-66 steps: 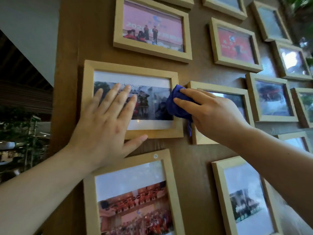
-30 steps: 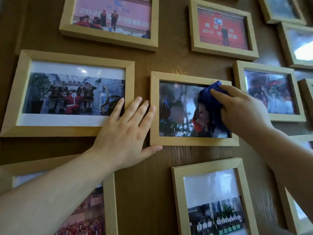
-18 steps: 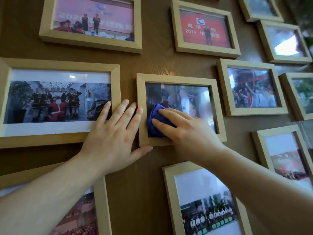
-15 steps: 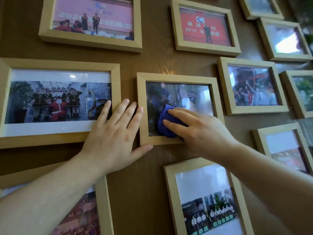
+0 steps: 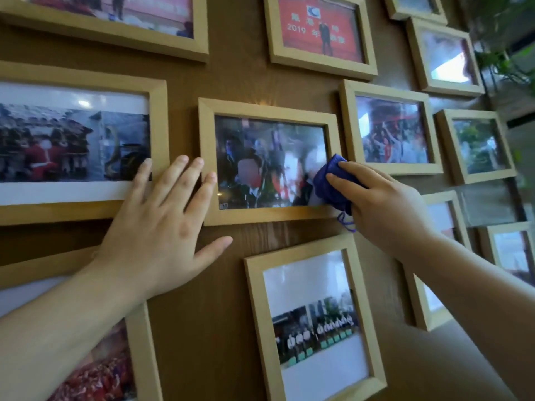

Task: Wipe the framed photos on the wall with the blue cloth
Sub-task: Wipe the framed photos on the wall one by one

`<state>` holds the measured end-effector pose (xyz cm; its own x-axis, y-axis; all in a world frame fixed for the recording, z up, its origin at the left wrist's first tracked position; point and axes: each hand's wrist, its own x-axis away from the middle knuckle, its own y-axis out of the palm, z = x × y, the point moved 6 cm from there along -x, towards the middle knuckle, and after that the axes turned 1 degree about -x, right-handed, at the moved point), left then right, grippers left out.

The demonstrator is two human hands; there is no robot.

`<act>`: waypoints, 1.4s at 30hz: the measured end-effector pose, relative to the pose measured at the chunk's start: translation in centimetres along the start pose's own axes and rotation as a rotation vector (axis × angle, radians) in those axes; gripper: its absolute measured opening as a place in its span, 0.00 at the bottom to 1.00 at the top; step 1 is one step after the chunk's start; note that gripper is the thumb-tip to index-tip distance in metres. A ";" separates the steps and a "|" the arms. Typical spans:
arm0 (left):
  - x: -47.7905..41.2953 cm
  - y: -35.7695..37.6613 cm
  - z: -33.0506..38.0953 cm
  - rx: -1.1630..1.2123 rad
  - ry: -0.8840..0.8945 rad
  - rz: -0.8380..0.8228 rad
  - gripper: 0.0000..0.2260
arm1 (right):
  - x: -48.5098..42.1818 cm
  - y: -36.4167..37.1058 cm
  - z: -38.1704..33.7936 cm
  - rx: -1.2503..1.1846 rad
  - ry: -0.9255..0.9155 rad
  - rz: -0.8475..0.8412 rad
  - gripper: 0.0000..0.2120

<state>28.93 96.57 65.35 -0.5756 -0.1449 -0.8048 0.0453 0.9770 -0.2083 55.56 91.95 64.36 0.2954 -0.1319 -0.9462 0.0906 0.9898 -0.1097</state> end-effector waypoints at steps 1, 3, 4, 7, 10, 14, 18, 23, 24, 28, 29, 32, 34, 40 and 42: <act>0.6 -0.2 0.7 0.014 0.024 0.018 0.39 | 0.8 -0.3 -0.4 -0.032 0.017 0.029 0.25; 1.7 -0.2 2.4 0.043 0.083 0.031 0.39 | 2.8 -0.7 -1.3 -0.100 0.055 0.076 0.22; 2.3 0.0 3.4 0.056 0.115 0.022 0.39 | 4.0 -0.7 -1.9 -0.122 0.079 0.086 0.21; 3.9 1.3 6.0 0.072 0.204 -0.031 0.39 | 7.4 -0.2 -3.6 -0.171 0.165 0.093 0.21; 5.3 2.5 7.9 0.086 0.250 -0.078 0.39 | 9.7 1.4 -4.6 -0.200 0.235 0.058 0.21; 5.9 3.5 9.0 0.092 0.232 -0.127 0.43 | 10.7 3.1 -6.2 -0.226 0.274 0.003 0.21; 6.0 4.1 9.4 0.102 0.193 -0.154 0.46 | 10.7 3.1 -8.7 -0.257 0.202 -0.020 0.20; 6.0 4.3 9.6 0.115 0.175 -0.167 0.48 | 11.4 3.0 -13.1 -0.298 -0.027 -0.069 0.20; 6.0 4.3 9.6 0.117 0.173 -0.166 0.48 | 11.5 2.9 -13.3 -0.285 -0.056 -0.075 0.21; 6.0 4.4 9.6 0.128 0.173 -0.163 0.49 | 12.0 3.2 -10.5 -0.242 -0.023 -0.077 0.21; 6.0 4.4 9.6 0.129 0.173 -0.165 0.49 | 12.1 3.3 -9.3 -0.232 0.019 -0.069 0.20; 6.1 4.5 9.6 0.135 0.166 -0.168 0.49 | 12.7 3.6 -7.1 -0.209 0.118 -0.045 0.19; 6.1 4.4 9.8 0.142 0.163 -0.162 0.49 | 13.4 3.6 -7.2 -0.204 0.120 -0.017 0.18; 6.1 4.3 9.7 0.138 0.175 -0.149 0.49 | 16.0 4.1 -13.2 -0.297 -0.067 -0.093 0.18; 6.1 4.3 9.7 0.140 0.178 -0.141 0.49 | 16.4 4.0 -13.7 -0.297 -0.111 -0.130 0.21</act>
<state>33.57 98.33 54.18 -0.7184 -0.2360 -0.6543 0.0598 0.9162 -0.3961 47.78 94.42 44.25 0.4029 -0.2466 -0.8814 -0.1419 0.9346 -0.3263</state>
